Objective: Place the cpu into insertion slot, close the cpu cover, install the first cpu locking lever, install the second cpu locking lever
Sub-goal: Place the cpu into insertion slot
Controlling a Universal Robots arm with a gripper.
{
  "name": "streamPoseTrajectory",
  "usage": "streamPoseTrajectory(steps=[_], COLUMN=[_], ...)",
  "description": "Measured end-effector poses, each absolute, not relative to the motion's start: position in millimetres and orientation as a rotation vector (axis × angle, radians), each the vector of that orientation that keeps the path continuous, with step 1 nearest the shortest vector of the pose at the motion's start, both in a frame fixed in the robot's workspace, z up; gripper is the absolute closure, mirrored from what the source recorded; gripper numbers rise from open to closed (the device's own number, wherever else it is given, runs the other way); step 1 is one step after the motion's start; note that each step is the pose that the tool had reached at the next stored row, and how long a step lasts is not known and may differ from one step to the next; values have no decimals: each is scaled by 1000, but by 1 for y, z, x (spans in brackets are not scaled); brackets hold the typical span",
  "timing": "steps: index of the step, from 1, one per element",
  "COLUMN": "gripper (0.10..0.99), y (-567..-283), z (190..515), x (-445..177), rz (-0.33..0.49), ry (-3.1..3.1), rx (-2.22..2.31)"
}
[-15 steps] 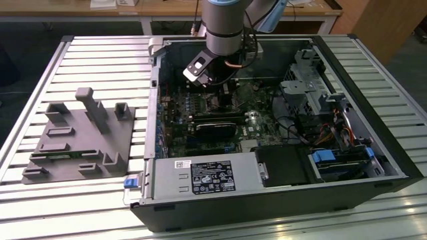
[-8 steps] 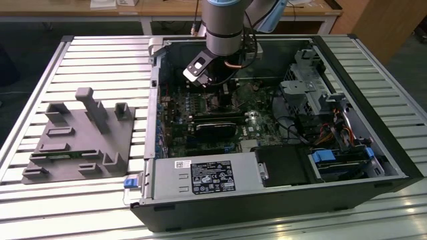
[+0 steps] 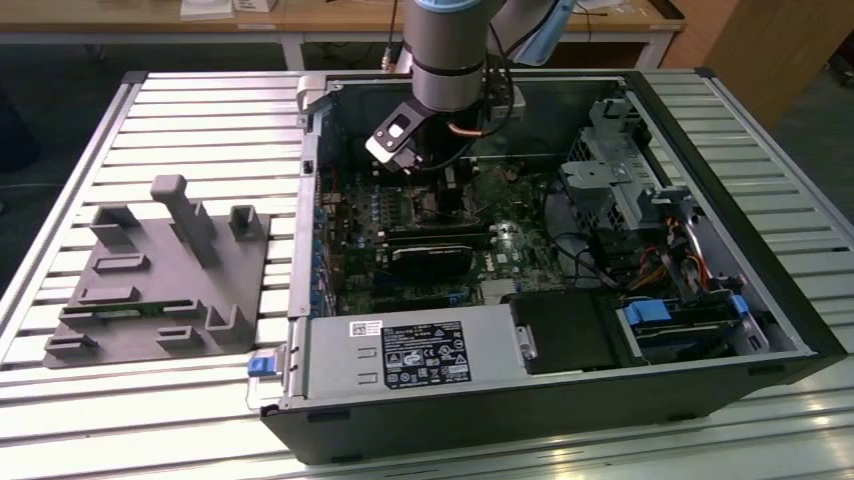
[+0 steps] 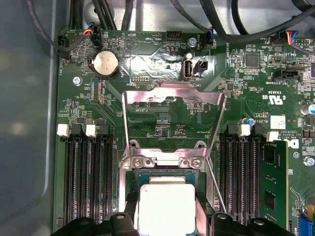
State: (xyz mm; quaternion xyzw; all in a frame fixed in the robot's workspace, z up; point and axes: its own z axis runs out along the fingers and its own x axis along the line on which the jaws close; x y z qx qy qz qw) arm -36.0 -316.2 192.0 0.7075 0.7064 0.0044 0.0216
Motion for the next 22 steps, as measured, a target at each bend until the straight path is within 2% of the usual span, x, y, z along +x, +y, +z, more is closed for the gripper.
streamPoseTrajectory(steps=[9, 10, 22], gripper=[541, 475, 475], y=[-316, -316, -316], z=[192, 192, 198], x=[-36, -36, -36], rz=[15, 15, 14], ry=[2186, 2186, 2185], rx=[2196, 2196, 2197])
